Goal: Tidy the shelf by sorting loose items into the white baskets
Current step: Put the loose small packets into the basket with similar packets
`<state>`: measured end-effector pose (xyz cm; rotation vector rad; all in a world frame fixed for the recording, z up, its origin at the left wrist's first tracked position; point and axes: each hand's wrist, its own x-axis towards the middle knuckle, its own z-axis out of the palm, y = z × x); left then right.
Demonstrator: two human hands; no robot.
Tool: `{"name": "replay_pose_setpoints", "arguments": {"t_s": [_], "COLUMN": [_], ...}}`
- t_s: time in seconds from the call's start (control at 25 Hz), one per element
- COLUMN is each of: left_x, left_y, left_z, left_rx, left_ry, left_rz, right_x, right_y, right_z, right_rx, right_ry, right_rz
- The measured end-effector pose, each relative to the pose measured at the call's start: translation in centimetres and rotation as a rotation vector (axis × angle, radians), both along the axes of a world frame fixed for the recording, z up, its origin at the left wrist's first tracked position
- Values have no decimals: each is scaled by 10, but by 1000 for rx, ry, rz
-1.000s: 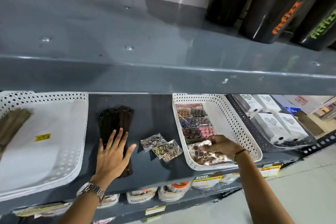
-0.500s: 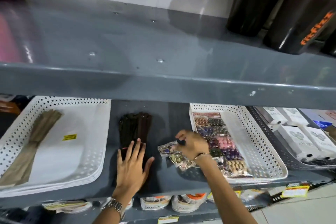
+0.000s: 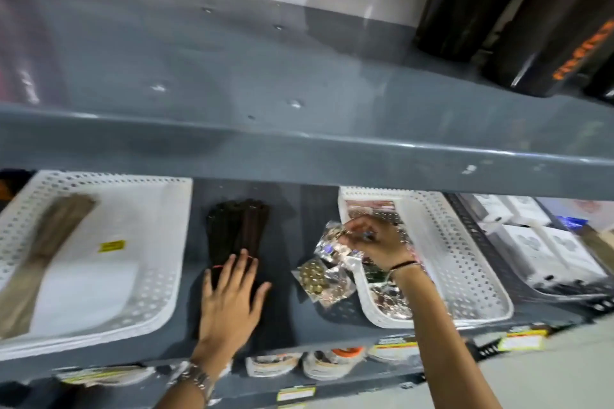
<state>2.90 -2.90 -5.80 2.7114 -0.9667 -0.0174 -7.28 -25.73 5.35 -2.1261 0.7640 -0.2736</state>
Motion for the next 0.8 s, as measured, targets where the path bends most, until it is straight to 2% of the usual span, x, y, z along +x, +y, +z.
{"name": "replay_pose_setpoints", "arguments": {"t_s": [0.08, 0.16, 0.28, 0.4, 0.48, 0.56, 0.64, 0.68, 0.8], "left_x": [1, 0, -2, -10, -22, -34, -38, -39, -37], "left_y": [-1, -2, -3, -2, -3, -3, -3, -4, -3], "left_z": [-5, -10, -5, 6, 7, 6, 4, 4, 6], "left_rx": [-8, -2, 19, 27, 21, 36, 48, 42, 7], "left_ry": [4, 7, -14, -67, -78, -53, -12, -5, -10], "left_rz": [-10, -9, 16, -53, -137, -175, -171, -165, -149], "right_x": [-56, -104, -132, -128, -121, -100, -58, -34, 31], "right_y": [-43, -81, -102, -99, -90, -66, -25, -4, 43], "right_z": [11, 8, -20, -36, -32, -19, -9, -9, -31], "right_rx": [42, 39, 78, 87, -144, -327, -314, -307, -398], "right_ry": [-112, 13, 305, 460, 524, 342, 122, 130, 462], "right_rz": [-205, -334, -262, -206, -212, -218, -75, 46, 293]}}
